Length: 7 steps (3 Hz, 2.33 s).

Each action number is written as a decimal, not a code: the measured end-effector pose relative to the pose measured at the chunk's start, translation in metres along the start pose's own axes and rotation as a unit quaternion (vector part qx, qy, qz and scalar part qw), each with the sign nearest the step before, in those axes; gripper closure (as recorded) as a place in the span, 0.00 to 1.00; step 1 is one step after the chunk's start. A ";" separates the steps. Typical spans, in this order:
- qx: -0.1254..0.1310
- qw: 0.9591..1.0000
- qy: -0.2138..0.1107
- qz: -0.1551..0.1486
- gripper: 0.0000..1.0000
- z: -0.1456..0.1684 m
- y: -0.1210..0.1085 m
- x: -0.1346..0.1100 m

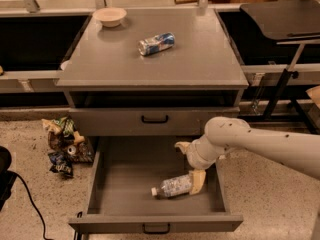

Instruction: Pick blue plastic bottle from middle drawer and place on counter

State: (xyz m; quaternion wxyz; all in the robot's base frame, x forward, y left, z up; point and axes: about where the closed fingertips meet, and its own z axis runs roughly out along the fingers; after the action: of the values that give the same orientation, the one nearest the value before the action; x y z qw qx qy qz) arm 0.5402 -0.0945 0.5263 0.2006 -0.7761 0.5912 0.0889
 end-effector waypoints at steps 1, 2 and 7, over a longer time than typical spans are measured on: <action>-0.011 1.000 -0.009 -0.015 0.00 0.044 -0.005 0.005; -0.026 0.999 -0.020 -0.011 0.00 0.079 -0.006 0.013; -0.026 0.996 -0.060 0.067 0.66 0.145 0.018 0.048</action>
Offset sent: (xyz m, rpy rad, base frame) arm 0.0280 0.0298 -0.1155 0.0382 0.0826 0.0552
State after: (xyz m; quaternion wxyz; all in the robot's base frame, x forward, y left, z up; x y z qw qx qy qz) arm 0.5512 -0.0810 0.3738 0.2086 -0.7329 0.6264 0.1641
